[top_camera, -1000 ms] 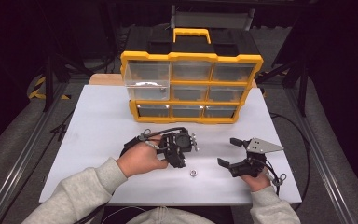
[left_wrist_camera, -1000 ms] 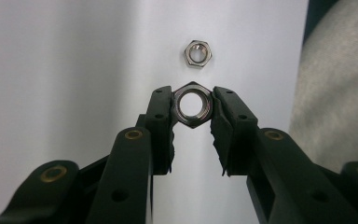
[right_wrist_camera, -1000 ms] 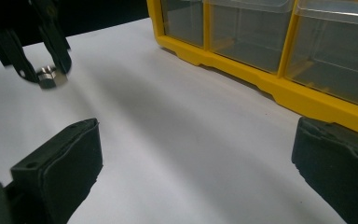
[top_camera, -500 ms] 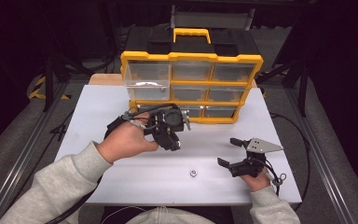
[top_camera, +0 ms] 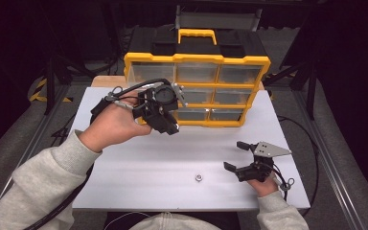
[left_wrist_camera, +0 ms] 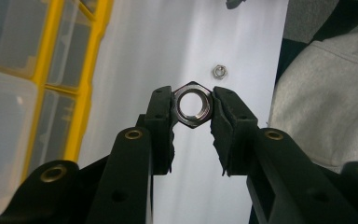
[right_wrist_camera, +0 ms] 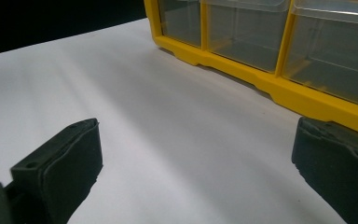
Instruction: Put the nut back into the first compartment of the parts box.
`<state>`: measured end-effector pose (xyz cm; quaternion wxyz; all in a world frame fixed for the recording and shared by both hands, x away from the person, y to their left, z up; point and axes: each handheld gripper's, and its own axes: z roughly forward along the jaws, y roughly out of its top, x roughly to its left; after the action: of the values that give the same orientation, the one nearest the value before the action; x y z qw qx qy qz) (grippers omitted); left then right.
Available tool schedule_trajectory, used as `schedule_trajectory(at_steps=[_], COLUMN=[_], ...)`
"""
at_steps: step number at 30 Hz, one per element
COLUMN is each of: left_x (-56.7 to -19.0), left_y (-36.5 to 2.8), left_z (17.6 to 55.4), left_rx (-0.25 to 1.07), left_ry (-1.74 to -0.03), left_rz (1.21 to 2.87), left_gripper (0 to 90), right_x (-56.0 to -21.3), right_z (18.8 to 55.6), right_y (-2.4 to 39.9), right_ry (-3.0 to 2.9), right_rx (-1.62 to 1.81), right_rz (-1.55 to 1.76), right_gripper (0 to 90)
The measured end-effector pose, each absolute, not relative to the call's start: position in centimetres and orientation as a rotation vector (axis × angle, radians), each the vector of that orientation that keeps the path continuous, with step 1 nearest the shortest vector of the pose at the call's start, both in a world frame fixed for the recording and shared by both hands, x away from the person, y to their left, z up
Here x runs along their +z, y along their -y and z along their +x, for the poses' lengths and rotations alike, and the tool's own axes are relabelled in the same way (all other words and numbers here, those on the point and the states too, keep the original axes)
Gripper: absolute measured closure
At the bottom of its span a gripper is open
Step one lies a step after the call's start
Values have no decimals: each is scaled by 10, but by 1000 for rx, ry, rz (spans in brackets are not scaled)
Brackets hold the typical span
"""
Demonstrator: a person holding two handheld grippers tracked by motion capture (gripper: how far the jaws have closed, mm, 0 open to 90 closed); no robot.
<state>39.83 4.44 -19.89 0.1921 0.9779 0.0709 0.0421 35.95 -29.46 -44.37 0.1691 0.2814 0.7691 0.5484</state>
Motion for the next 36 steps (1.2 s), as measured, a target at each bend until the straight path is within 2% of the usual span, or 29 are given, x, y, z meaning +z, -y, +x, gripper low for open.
schedule_trajectory(at_steps=[18, 36], left_x=[-143, -129], left_y=[-64, -76], left_z=[419, 460], left_rx=[194, 241], left_ry=[-326, -509], left_rz=[2693, 2604], left_gripper=[697, 697], right_x=[-444, -444], right_z=[360, 360], right_y=[295, 295], right_ry=[-2190, -2194], right_rx=[1559, 1558], right_rz=[798, 801], right_gripper=[23, 23])
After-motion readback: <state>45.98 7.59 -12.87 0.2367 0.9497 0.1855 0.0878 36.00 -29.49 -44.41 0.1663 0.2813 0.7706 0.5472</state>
